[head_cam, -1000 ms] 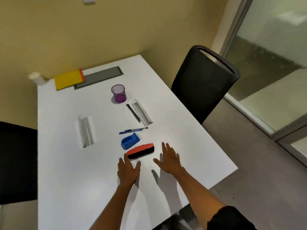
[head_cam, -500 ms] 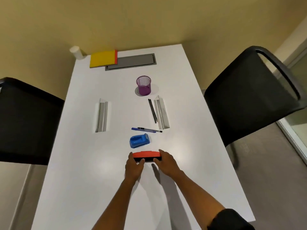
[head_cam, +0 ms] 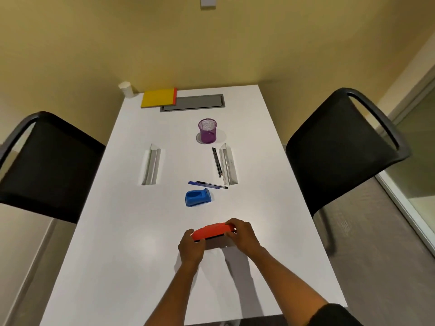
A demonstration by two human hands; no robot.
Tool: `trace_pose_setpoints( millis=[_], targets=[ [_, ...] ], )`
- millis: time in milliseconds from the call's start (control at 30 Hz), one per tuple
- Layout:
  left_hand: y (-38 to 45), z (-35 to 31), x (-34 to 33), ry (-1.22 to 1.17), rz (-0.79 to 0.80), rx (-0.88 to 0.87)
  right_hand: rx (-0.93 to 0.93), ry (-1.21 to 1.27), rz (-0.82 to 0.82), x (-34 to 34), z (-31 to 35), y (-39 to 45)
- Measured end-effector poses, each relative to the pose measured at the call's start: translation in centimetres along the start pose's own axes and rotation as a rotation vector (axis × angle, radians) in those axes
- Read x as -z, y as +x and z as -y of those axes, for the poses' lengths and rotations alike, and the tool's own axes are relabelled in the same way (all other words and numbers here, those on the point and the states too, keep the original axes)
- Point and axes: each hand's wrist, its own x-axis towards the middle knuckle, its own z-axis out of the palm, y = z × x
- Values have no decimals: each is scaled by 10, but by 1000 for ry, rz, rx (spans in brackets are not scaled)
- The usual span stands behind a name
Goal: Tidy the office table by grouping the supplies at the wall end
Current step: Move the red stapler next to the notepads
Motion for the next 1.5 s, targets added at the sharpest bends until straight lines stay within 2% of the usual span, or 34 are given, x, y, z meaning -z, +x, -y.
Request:
trace_pose_setpoints(
  millis=[167,433,700,800,967,1167,1233,1300,1500],
  targets=[
    [-49,22,5,38,-36,-113,45,-25,-39,2,-7,-60],
    [-127,46,6,26,72,-201,130,-203,-137,17,-26,-146],
    [-170,13,-41,211,142,-395,146,-175,-298,70,-59,-197],
    [-181,-8,-79,253,208,-460,111,-182,-362,104,-86,-211],
    [-216,-48,-162,285,335,-603,-5,-147,-422,170,-171,-233],
    [-249,-101,-288,391,465,-753,-94,-85,-517,263,-283,-256],
    [-271,-135,-364,432,486,-800,-164,-56,-537,313,-343,-266],
    [-274,-146,-376,464,485,-803,-161,-50,-548,325,-346,-273],
    [-312,-232,-506,474,553,-862,-239,-110,-581,457,-428,-281]
  ],
)
